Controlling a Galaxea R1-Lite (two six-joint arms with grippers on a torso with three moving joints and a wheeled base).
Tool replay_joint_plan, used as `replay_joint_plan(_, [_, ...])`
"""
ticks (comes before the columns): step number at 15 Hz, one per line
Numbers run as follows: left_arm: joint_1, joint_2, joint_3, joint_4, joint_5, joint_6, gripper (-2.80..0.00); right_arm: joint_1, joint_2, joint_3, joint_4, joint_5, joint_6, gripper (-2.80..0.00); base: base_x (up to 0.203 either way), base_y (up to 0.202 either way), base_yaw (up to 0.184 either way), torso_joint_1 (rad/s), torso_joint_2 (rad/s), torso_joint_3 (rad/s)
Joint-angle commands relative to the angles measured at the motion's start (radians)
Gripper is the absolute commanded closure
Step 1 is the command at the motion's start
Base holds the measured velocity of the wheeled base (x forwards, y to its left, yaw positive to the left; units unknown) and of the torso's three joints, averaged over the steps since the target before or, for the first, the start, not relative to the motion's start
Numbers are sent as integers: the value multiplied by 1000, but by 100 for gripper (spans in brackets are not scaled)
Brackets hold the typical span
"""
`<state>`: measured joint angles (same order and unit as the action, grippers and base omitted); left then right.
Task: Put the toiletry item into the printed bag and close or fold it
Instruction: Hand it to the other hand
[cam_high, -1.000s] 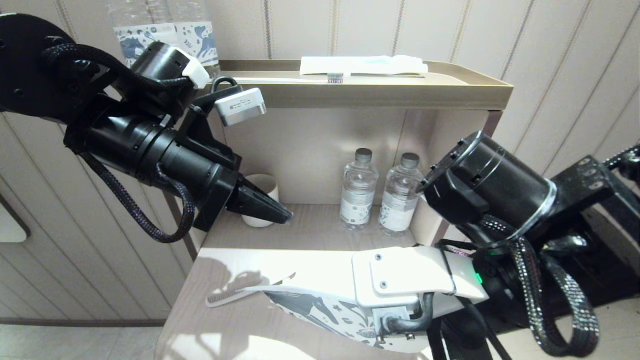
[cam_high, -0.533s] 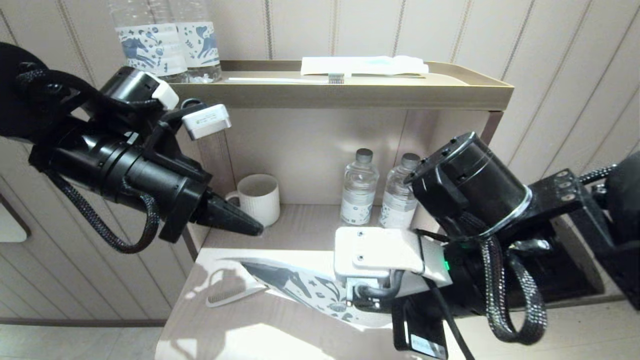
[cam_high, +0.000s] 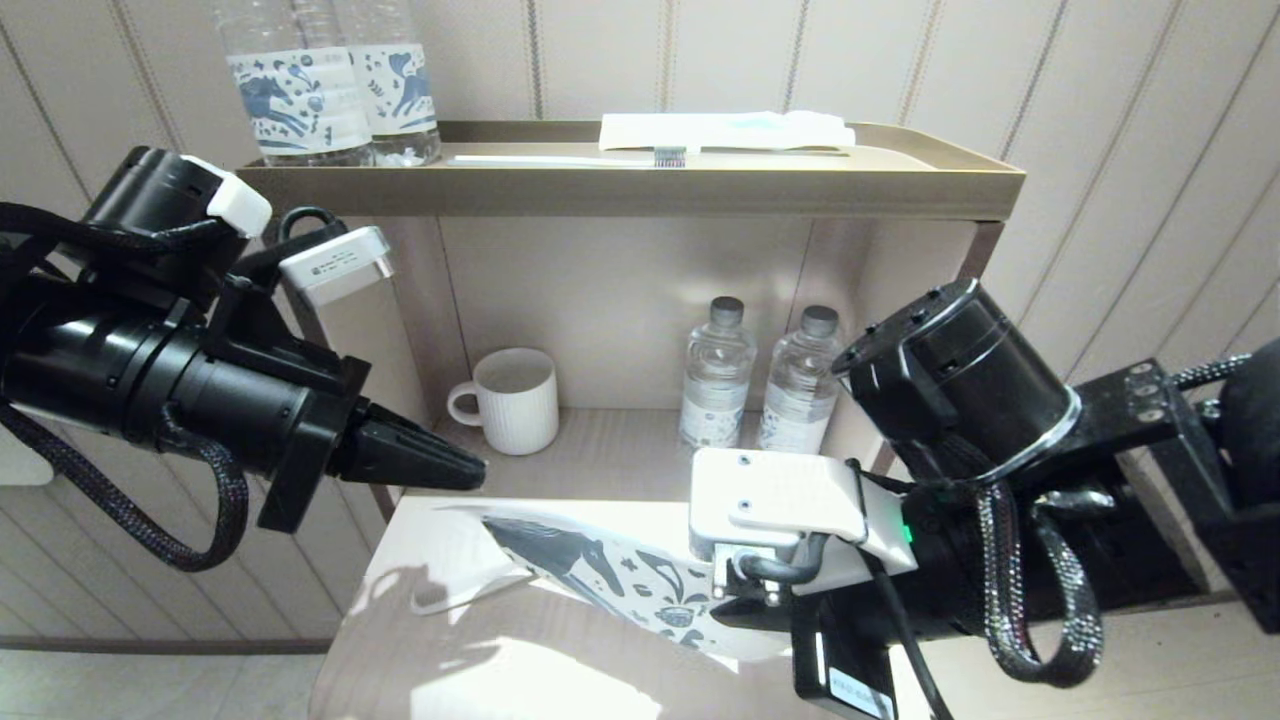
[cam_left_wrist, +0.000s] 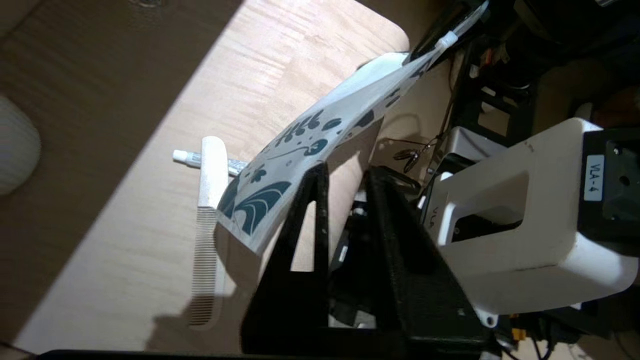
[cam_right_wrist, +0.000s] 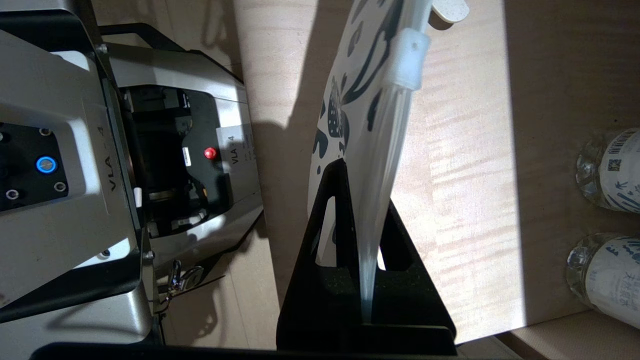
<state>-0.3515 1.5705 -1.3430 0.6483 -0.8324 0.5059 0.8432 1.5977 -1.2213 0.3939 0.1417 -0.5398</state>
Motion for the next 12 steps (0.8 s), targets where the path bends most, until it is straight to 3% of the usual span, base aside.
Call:
replay_joint_plan(1, [0,-13,-1,2,-3,22,-280,0,-13,9,2,2,-3,0,0,0,0,0,0,0])
replay_joint_plan(3, [4,-10,15,-3,2,88,-280,4,-21,1,18,4,-3,0,0,0,0,0,0,0])
replay_joint_plan(5, [11,4,39,-4,29,214,-280,23,-22,-7,22,5,-2,0,0,0,0,0,0,0])
replay_joint_plan(9, [0,38,34,-3,33,300,-280,54,-32,-12,22,16,4,0,0,0,0,0,0,0])
replay_joint_plan(12, [-1,45,39,-1,29,306,-280,53,-24,-14,20,39,15,0,0,0,0,0,0,0])
